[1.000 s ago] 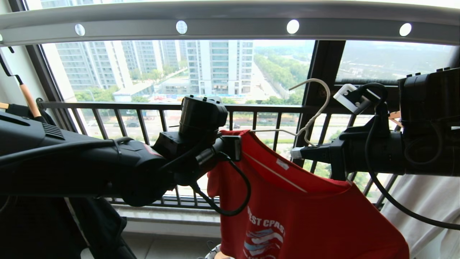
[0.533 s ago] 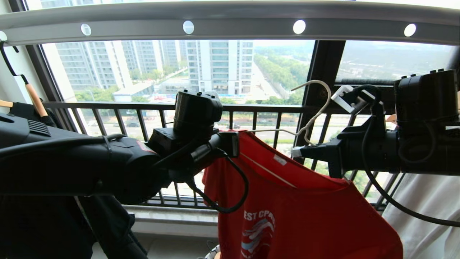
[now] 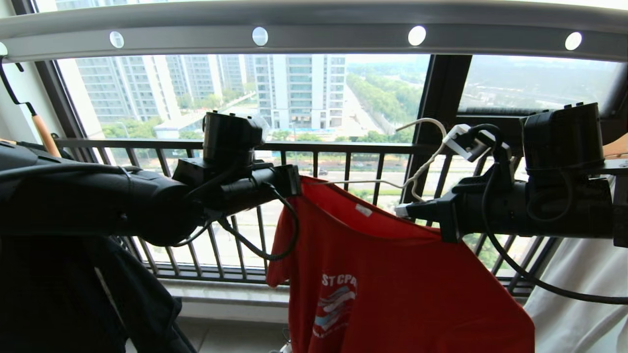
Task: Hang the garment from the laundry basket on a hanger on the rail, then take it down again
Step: Take the clothes off the clothes rack
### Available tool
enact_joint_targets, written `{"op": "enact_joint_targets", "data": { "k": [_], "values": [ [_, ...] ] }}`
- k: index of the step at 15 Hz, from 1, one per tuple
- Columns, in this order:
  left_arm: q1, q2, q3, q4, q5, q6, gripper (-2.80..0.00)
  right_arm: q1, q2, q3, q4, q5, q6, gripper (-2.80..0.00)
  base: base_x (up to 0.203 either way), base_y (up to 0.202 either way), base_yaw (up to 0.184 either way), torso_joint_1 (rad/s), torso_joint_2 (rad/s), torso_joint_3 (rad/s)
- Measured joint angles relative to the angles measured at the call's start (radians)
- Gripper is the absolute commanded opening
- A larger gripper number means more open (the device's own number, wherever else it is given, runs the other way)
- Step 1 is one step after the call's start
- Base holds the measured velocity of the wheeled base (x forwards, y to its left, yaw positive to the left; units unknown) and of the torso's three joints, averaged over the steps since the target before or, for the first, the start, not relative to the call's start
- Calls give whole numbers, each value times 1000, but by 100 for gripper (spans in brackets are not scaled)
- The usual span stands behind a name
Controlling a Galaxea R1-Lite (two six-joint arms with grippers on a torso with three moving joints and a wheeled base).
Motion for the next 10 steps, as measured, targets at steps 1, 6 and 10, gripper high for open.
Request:
{"op": "enact_joint_targets", "data": {
  "k": [1,6,10],
  "values": [
    [21,2,8,-1,-54,-7,-280,-2,2,0,0,0,0,-280,0,0,0,0,0,0],
    [114,4,29,-5,-291,-92,-280,-2,-3,0,-5,1,0,-280,0,0,0,0,0,0],
    [181,1,31,-11,-396,-149,-280,-2,-6,1,-6,1,-2,-280,0,0,0,0,0,0]
  ]
}}
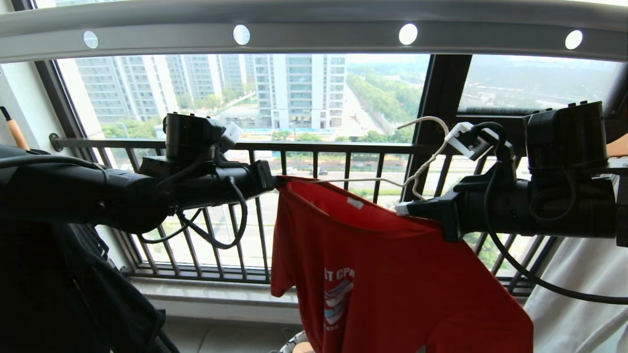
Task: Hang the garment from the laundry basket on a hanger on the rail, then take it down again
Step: Take the clothes off the clothes rack
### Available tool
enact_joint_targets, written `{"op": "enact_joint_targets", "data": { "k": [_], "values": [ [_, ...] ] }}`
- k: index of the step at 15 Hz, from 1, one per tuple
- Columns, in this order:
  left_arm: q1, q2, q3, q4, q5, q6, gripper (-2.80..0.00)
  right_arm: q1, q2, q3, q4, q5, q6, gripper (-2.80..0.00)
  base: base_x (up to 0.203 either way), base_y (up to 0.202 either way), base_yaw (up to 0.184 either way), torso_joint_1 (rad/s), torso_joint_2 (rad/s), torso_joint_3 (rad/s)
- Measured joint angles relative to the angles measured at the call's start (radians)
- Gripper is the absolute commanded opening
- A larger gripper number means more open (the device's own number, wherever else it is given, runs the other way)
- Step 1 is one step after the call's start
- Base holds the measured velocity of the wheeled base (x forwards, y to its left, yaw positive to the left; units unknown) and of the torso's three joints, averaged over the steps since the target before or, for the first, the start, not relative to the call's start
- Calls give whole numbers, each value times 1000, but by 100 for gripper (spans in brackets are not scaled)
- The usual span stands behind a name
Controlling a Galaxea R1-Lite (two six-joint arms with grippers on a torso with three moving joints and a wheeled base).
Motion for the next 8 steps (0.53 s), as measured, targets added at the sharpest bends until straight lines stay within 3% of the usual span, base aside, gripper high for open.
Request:
{"op": "enact_joint_targets", "data": {
  "k": [4,8],
  "values": [
    [21,21,9,-127,4,-58,-280,0,-3,3,-1,0,-1,-280,0,0,0,0,0,0],
    [26,69,13,-222,21,-74,-280,0,-14,12,0,4,-18,-280,0,0,0,0,0,0]
  ]
}}
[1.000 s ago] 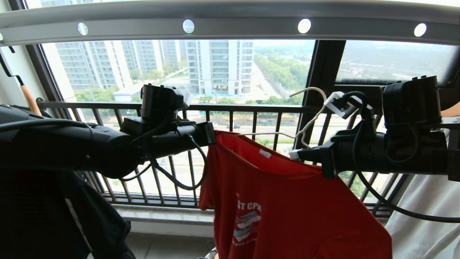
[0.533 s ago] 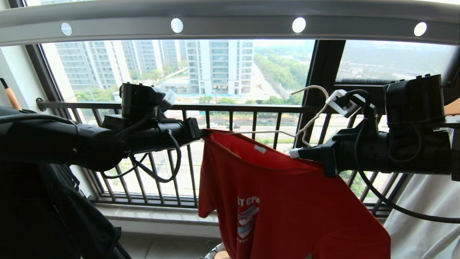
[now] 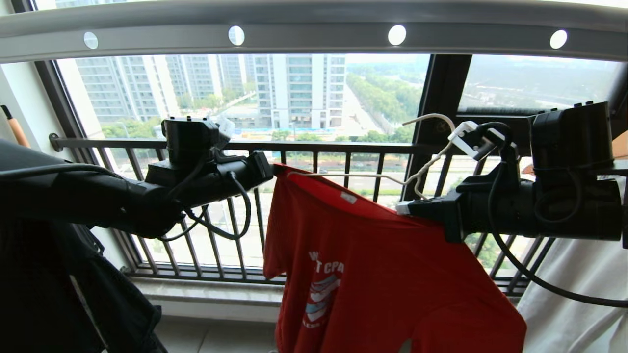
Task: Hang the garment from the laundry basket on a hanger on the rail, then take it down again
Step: Take the clothes off the clothes rack
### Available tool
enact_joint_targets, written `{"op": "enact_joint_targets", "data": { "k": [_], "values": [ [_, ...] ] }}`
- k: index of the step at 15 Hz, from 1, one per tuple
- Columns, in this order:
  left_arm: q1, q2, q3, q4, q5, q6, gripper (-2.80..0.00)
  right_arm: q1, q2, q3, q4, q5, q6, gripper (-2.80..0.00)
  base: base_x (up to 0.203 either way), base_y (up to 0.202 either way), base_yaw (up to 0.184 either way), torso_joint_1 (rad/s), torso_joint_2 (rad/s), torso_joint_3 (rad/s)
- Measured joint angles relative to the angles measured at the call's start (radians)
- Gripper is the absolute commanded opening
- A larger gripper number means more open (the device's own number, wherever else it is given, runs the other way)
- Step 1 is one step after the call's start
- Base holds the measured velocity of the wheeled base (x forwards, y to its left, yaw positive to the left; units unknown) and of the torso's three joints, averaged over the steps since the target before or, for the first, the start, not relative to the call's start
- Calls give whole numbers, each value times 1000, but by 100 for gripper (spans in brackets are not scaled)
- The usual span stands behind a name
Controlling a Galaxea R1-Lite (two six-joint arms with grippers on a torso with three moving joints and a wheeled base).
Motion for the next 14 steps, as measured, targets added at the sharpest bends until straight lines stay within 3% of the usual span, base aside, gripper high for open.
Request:
{"op": "enact_joint_targets", "data": {
  "k": [9,14],
  "values": [
    [-30,51,8,-5,11,11,-280,0,-23,3,-15,7,7,-280,0,0,0,0,0,0],
    [-124,41,60,5,56,112,-280,-1,3,15,-169,0,102,-280,0,0,0,0,0,0]
  ]
}}
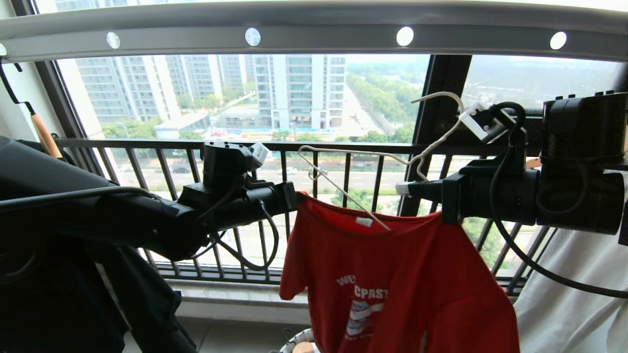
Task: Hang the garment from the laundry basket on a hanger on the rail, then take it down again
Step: Take the clothes off the clothes rack
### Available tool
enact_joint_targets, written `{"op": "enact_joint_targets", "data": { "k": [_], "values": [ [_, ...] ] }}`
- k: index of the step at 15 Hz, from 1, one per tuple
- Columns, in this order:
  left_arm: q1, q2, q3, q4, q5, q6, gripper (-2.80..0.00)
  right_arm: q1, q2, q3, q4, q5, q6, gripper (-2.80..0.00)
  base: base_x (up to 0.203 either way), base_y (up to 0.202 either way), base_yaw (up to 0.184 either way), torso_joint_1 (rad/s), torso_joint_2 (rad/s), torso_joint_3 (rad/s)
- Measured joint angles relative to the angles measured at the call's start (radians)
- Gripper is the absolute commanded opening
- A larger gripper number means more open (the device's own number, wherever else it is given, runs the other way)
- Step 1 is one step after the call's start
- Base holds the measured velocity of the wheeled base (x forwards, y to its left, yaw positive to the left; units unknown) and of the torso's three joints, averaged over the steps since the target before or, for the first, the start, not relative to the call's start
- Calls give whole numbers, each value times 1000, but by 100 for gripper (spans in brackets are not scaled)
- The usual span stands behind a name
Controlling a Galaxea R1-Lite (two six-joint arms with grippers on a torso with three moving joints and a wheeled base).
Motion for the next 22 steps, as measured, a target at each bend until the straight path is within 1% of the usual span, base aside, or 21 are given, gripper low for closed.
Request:
{"op": "enact_joint_targets", "data": {
  "k": [2,5,7,9,13,15,16,17,19,20,22],
  "values": [
    [-15,13,3,-2,33,28,-280,0,9,2,-39,0,41,-280,0,0,0,0,0,0],
    [-47,7,13,-2,45,31,-280,-1,16,13,-137,2,119,-280,0,0,0,0,0,0],
    [-69,-22,31,-3,46,30,-280,0,23,43,-252,2,155,-280,0,0,0,0,0,0],
    [-89,-55,47,-3,46,30,-280,1,36,72,-356,1,162,-280,0,0,0,0,0,0],
    [-121,-81,68,2,44,32,-280,1,60,84,-380,0,164,-280,0,0,0,0,0,0],
    [-173,-82,96,2,44,43,-280,2,66,85,-380,0,163,-280,0,0,0,0,0,0],
    [-200,-77,107,2,43,67,-280,2,71,85,-380,0,163,-280,0,0,0,0,0,0],
    [-217,-75,117,4,41,77,-280,2,75,85,-383,-1,163,-280,0,0,0,0,0,0],
    [-276,-83,157,3,40,92,-280,1,84,84,-413,-3,163,-280,0,0,0,0,0,0],
    [-296,-83,172,2,38,113,-280,2,92,86,-421,-8,163,-280,0,0,0,0,0,0],
    [-309,-92,204,-3,34,136,-280,1,109,86,-439,-29,163,-280,0,0,0,0,0,0]
  ]
}}
